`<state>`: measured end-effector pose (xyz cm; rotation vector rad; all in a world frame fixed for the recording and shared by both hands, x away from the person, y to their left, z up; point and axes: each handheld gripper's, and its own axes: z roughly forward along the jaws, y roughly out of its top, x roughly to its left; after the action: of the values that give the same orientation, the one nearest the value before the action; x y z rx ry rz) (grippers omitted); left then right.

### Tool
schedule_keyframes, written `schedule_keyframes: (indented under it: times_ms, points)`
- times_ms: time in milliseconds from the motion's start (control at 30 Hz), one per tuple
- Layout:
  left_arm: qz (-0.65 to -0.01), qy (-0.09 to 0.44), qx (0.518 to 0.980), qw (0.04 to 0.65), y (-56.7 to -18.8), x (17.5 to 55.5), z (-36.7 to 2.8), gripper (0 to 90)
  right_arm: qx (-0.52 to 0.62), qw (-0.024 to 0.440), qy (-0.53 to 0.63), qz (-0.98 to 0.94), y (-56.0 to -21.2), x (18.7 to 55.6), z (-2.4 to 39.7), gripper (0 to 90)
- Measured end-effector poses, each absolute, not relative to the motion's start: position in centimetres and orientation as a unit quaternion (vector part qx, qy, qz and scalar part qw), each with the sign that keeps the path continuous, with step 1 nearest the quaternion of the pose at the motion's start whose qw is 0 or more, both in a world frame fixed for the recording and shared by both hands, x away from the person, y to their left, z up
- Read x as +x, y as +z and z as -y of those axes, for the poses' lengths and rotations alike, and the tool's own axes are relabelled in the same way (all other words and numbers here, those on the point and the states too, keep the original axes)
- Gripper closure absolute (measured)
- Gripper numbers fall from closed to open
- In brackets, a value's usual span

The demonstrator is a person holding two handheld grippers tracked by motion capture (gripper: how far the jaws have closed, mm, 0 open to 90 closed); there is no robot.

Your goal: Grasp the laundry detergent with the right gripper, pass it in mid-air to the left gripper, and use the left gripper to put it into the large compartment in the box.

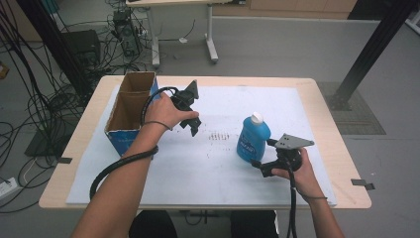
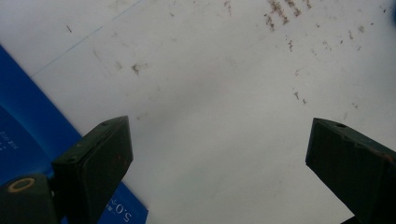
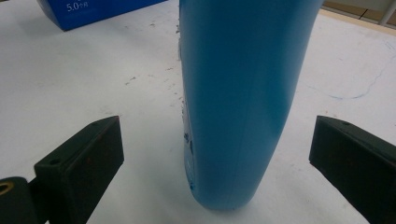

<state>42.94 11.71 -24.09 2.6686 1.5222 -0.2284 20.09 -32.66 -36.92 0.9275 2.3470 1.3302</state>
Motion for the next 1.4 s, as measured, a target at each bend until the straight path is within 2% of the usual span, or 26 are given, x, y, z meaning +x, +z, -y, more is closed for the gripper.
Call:
schedule_keyframes:
  times_ms: [1067, 1400]
  points:
    - [-0.492, -0.075, 0.867, 0.032, -24.2, 42.8, -11.9, 7.8, 0.329, 0.170, 0.470, -0.801, -39.0, 20.1, 31.3, 2.8]
    - [-0.492, -0.074, 0.867, 0.033, -24.1, 42.7, -11.9, 7.9, 0.332, 0.175, 0.472, -0.798, -39.1, 20.1, 31.1, 6.7]
